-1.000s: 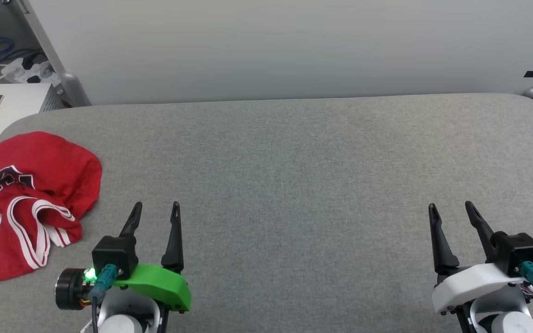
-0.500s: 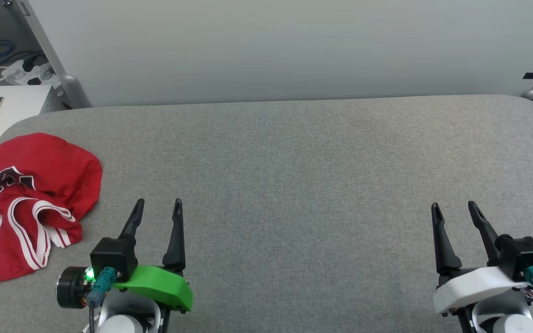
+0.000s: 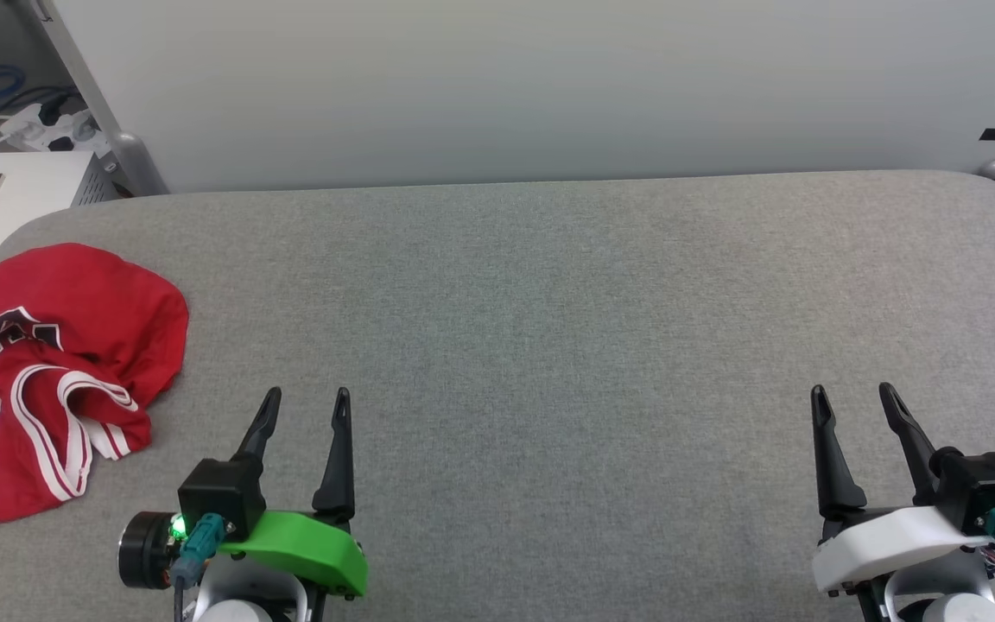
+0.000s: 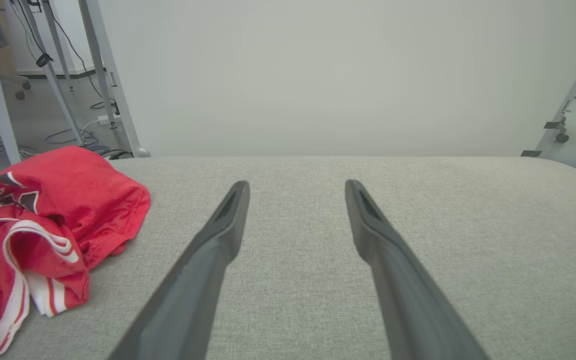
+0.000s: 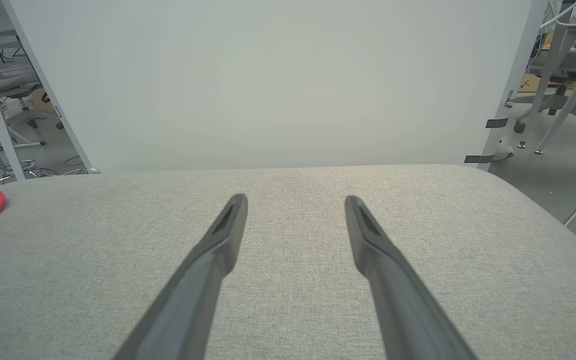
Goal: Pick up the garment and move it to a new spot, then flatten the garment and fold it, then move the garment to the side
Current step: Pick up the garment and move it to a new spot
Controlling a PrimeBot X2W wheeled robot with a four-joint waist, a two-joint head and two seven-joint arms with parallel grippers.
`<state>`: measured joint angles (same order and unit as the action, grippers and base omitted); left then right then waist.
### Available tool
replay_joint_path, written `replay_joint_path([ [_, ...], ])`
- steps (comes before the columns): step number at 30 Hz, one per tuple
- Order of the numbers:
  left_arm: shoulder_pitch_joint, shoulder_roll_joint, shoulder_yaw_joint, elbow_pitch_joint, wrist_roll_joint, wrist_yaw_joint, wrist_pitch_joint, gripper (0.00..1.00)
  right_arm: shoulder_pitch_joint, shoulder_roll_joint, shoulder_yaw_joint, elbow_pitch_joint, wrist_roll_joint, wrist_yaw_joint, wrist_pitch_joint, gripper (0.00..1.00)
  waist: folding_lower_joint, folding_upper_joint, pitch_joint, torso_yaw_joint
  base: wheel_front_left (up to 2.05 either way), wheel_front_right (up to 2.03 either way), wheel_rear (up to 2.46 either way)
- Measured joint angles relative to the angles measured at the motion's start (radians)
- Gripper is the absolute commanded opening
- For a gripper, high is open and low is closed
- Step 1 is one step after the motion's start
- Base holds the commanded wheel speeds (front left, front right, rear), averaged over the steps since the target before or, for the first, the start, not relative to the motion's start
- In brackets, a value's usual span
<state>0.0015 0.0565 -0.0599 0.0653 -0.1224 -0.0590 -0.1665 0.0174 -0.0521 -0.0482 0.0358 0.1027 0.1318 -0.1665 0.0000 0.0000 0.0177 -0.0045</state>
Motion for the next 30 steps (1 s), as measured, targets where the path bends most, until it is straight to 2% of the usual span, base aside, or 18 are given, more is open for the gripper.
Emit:
replay_joint_path([
  [8,0.0,0.0,-0.003,0.012,-0.019,-0.006,-0.015,1.0,0.0,0.0,-0.001,0.01,0.012,0.0,-0.015,1.0,0.0,0.0,0.013,0.006,0.0,0.0,0.0],
  [15,-0.001,0.0,-0.011,0.019,-0.03,-0.007,-0.03,1.0,0.0,0.0,-0.005,0.011,0.018,0.0,-0.031,1.0,0.0,0.0,0.017,0.038,0.0,0.0,0.0],
  [30,-0.001,-0.001,-0.003,0.044,-0.063,-0.007,-0.062,1.0,0.018,0.002,0.063,0.012,0.029,0.0,-0.06,1.0,0.0,0.0,0.007,0.209,0.0,0.0,0.0],
])
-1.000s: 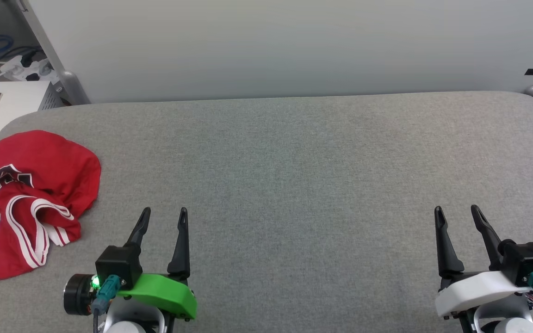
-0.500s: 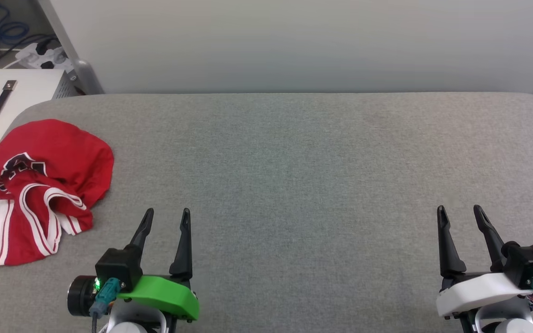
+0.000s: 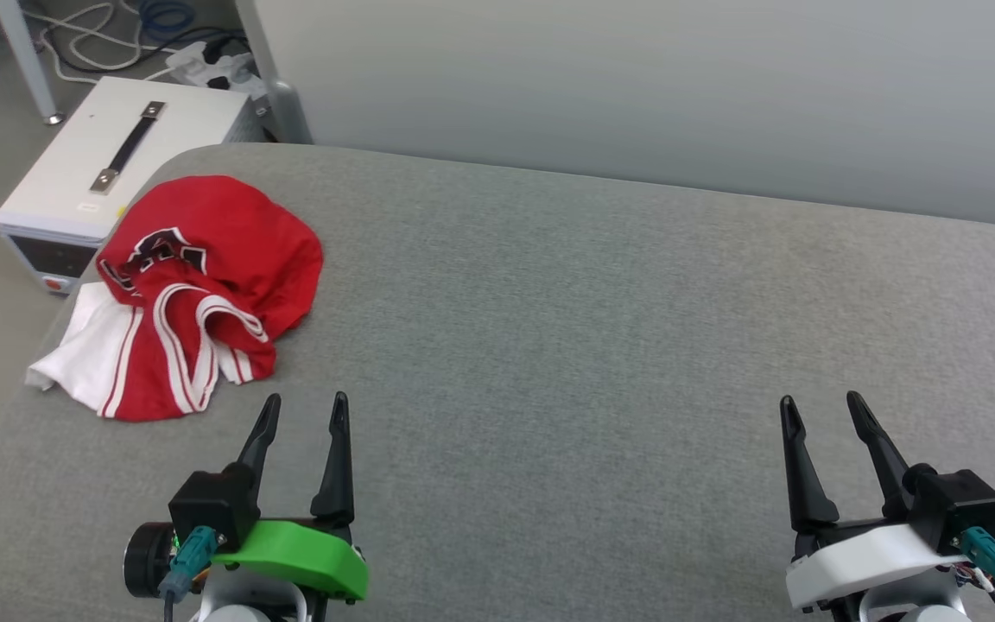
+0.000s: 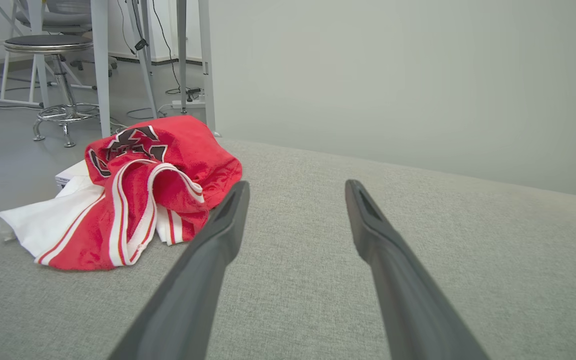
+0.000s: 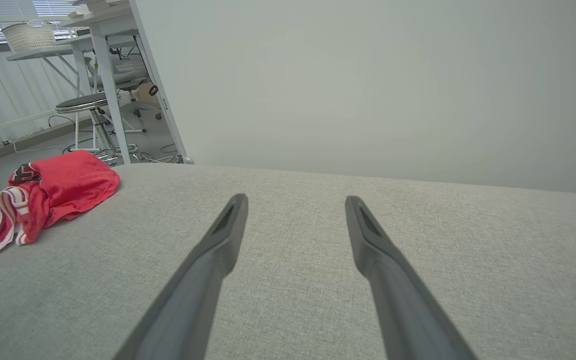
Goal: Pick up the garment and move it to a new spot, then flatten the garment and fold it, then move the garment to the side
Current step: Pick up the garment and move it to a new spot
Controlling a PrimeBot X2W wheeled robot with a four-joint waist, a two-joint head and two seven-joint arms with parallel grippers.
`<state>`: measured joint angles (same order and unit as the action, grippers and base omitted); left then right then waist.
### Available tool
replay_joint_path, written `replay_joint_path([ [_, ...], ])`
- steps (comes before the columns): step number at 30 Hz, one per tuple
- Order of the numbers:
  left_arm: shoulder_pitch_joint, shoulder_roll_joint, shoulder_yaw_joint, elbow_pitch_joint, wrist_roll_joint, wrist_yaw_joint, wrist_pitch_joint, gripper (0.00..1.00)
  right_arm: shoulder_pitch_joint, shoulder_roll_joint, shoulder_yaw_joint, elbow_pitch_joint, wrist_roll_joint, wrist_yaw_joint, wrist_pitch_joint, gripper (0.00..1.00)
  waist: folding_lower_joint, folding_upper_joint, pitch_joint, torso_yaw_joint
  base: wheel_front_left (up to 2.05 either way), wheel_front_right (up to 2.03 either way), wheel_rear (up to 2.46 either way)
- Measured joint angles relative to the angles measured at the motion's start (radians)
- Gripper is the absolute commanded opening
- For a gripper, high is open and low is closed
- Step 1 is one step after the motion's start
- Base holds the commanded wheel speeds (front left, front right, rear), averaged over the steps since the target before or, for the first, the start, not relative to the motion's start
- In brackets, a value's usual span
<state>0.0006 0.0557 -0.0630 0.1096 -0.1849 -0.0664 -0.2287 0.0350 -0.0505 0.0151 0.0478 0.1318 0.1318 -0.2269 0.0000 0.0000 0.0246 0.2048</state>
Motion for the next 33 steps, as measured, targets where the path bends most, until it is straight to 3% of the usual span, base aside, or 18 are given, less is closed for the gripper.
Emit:
replay_joint_path([
  [18,0.017,0.0,-0.021,0.009,-0.017,-0.016,-0.027,1.0,0.006,0.002,0.032,0.012,0.016,0.0,-0.026,1.0,0.0,0.0,-0.007,0.225,0.0,0.0,0.0],
  [33,0.02,0.0,0.005,0.011,-0.031,-0.014,-0.027,1.0,0.005,0.002,0.045,0.01,0.013,0.0,-0.026,1.0,0.0,0.0,0.015,0.226,0.0,0.0,0.0],
])
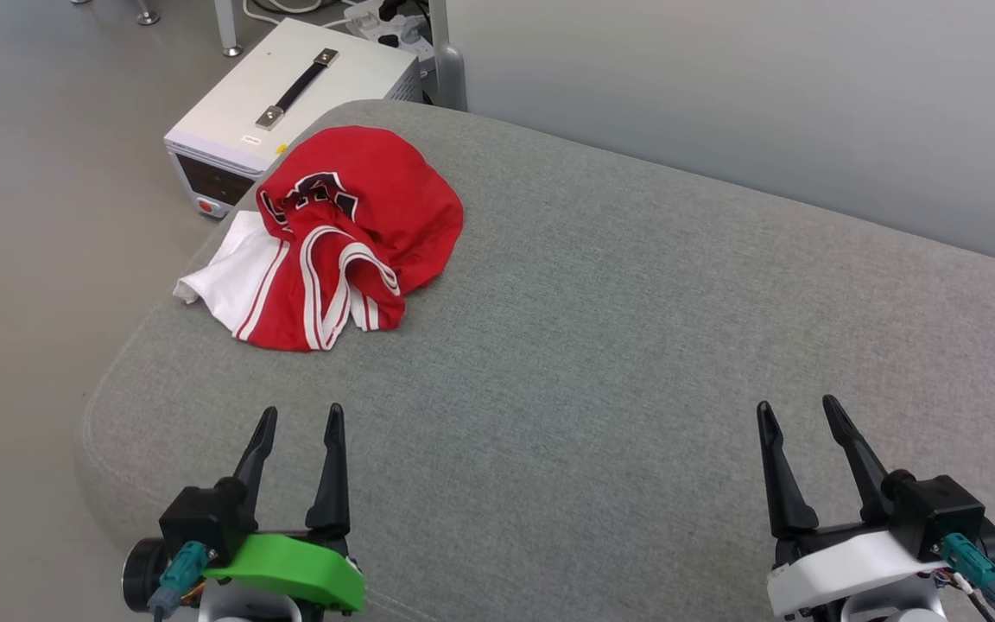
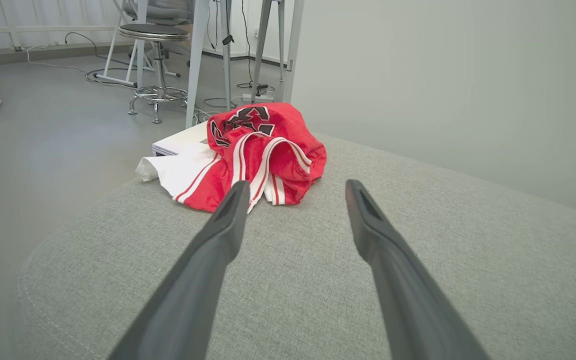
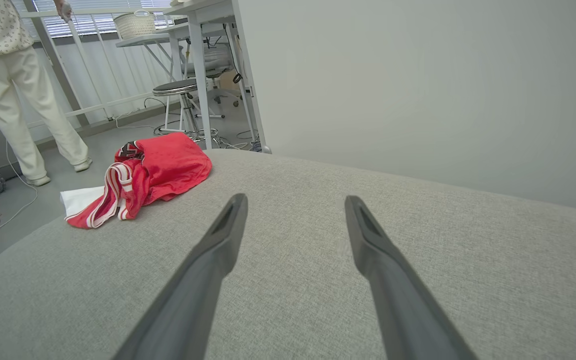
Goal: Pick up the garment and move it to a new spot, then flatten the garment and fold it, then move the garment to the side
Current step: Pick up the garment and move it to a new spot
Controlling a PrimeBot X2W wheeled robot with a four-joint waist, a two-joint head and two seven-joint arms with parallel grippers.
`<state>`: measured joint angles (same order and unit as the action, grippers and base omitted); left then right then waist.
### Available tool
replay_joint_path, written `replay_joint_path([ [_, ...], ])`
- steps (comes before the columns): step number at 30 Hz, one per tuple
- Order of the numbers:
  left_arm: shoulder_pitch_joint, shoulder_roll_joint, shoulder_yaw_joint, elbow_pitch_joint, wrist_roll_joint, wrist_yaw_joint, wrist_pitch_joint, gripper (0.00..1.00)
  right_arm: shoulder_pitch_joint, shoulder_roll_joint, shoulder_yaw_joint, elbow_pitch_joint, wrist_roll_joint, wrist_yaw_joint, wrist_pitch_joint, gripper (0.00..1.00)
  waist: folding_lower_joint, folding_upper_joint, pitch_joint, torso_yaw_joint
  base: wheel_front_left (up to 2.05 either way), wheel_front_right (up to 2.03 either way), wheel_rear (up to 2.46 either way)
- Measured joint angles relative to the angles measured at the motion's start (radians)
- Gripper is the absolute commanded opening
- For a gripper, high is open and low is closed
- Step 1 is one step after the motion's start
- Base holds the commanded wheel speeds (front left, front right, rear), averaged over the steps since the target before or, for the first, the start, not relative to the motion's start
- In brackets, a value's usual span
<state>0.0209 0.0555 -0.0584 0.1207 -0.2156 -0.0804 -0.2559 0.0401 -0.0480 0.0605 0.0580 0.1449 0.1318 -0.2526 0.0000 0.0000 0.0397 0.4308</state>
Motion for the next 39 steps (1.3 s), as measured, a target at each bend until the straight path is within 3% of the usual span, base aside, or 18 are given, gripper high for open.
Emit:
replay_joint_path([
  [6,-0.024,0.0,0.002,0.065,0.051,0.026,0.0,1.0,-0.004,0.0,-0.008,-0.021,-0.037,0.0,0.0,1.0,0.0,0.0,0.046,-0.019,0.0,0.0,0.0],
  [13,-0.285,0.039,0.021,0.229,0.017,0.007,0.049,1.0,-0.037,0.0,-0.024,-0.059,-0.091,0.0,0.0,1.0,0.0,0.0,0.136,-0.049,0.0,0.0,0.0],
  [16,-0.423,0.104,0.033,0.278,-0.003,-0.011,0.144,1.0,-0.056,-0.001,-0.021,-0.066,-0.1,0.0,0.0,1.0,0.0,0.0,0.176,-0.068,0.0,0.0,0.0],
  [22,-0.66,0.243,0.028,0.369,-0.07,-0.039,0.432,1.0,-0.095,-0.016,-0.006,-0.092,-0.107,0.0,0.0,1.0,0.0001,0.0,0.251,-0.126,0.0,0.0,0.0],
  [28,-0.779,0.365,-0.01,0.463,-0.151,-0.045,0.719,1.0,-0.124,-0.019,0.004,-0.113,-0.107,0.0,0.0,1.0,0.0001,0.0,0.317,-0.193,0.0,0.0,0.0],
  [39,-0.862,0.464,-0.056,0.566,-0.297,-0.047,0.911,1.0,-0.159,-0.019,0.019,-0.131,-0.107,0.0,0.0,1.0,0.0002,0.0,0.438,-0.296,0.0,0.0,0.0],
])
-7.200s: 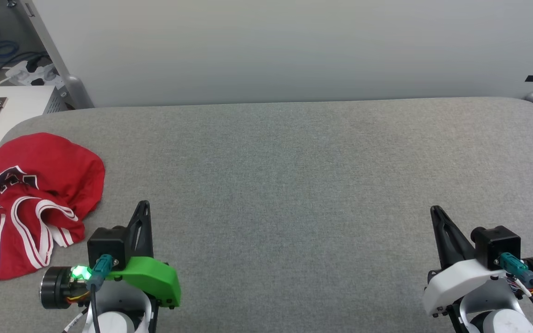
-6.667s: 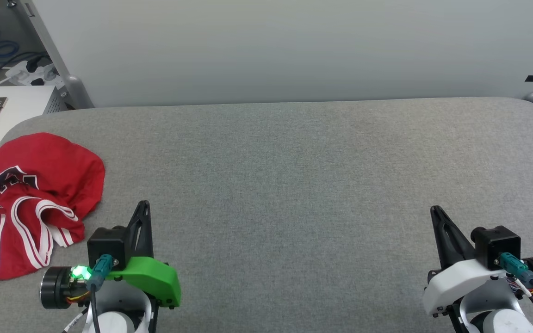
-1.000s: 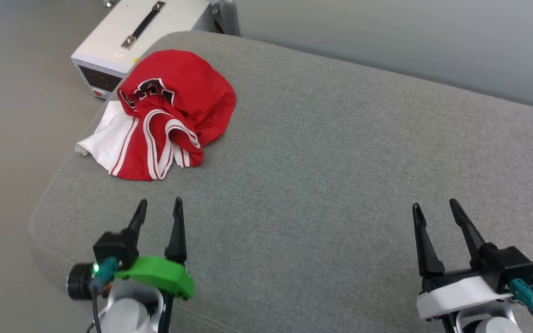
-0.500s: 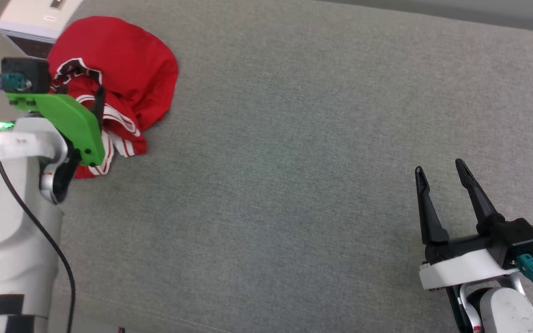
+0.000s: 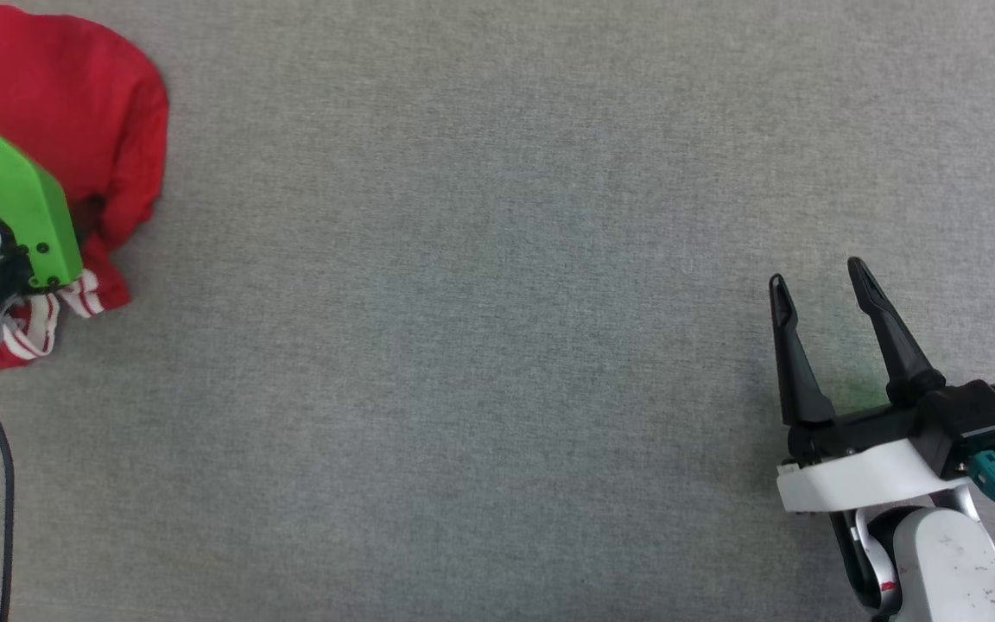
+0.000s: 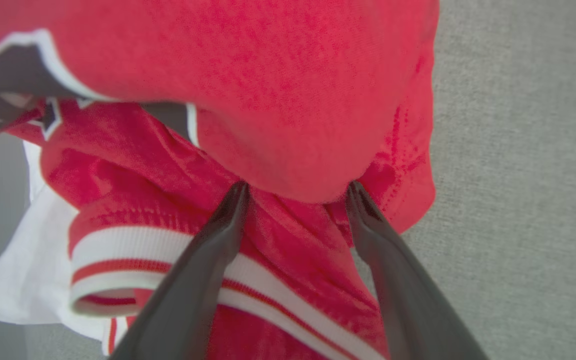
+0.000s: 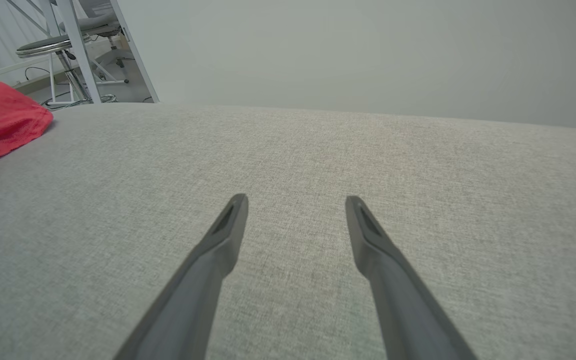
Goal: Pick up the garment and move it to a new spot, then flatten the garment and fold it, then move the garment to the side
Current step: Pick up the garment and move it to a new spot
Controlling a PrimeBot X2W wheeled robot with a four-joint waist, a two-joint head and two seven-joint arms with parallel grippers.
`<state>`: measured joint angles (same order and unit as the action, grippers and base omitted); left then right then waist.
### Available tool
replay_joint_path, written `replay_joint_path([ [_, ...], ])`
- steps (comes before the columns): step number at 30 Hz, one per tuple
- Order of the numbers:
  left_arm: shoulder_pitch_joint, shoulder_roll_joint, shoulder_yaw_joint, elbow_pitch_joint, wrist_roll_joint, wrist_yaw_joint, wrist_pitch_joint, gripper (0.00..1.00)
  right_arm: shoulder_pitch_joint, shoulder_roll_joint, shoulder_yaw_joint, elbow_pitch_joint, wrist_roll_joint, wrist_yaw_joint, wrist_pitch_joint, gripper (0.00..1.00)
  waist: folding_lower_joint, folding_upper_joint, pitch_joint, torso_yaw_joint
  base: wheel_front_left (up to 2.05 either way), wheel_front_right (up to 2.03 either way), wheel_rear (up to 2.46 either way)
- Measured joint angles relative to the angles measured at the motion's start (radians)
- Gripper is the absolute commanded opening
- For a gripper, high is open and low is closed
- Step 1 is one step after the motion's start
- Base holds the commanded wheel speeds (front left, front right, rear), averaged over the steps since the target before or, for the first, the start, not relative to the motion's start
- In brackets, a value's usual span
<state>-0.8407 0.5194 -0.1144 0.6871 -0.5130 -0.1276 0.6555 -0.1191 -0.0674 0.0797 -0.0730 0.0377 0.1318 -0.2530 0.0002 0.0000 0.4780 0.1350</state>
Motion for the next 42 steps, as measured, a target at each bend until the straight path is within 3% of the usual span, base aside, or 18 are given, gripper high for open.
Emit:
replay_joint_path([
  [9,-0.002,0.052,-0.007,0.068,-0.028,0.0,0.07,1.0,-0.013,0.003,-0.002,-0.004,0.0,0.0,-0.001,1.0,-0.0001,0.0001,0.061,-0.051,0.0,0.0,0.0],
  [10,-0.003,0.054,-0.009,0.068,-0.035,0.0,0.08,0.91,-0.013,0.004,-0.002,-0.003,0.0,0.0,-0.001,1.0,-0.0002,0.0001,0.063,-0.054,0.0,0.0,0.0],
  [12,-0.003,0.058,-0.01,0.065,-0.054,0.0,0.093,0.0,-0.015,0.005,-0.005,0.0,0.0,0.0,-0.001,1.0,-0.0002,0.0001,0.062,-0.056,0.0,0.0,0.0],
  [15,0.004,0.056,-0.015,0.052,-0.081,0.0,0.072,0.0,-0.017,0.005,-0.013,0.004,0.0,0.0,-0.001,1.0,-0.0001,0.0,0.051,-0.053,0.0,0.0,0.0],
  [23,0.058,0.017,-0.007,-0.006,-0.092,0.0,-0.2,0.0,-0.015,0.011,-0.031,0.04,0.004,0.0,-0.002,1.0,-0.0001,0.0,-0.04,-0.04,0.0,0.0,0.0],
  [29,0.062,-0.015,0.009,-0.124,-0.113,0.0,-0.316,0.0,0.009,0.015,-0.048,0.062,0.028,0.0,-0.003,1.0,-0.0001,0.0,-0.133,-0.036,0.0,0.0,0.0],
  [35,0.08,-0.029,-0.018,-0.274,-0.113,0.0,-0.355,0.0,0.051,0.016,-0.054,0.076,0.066,0.0,-0.003,1.0,-0.0002,0.0,-0.229,-0.039,0.0,0.0,0.0],
  [42,0.129,-0.103,-0.08,-0.436,-0.113,0.018,-0.332,0.0,0.069,0.019,-0.079,0.082,0.082,0.0,-0.003,1.0,-0.0002,0.0,-0.319,-0.065,0.0,0.0,0.0],
])
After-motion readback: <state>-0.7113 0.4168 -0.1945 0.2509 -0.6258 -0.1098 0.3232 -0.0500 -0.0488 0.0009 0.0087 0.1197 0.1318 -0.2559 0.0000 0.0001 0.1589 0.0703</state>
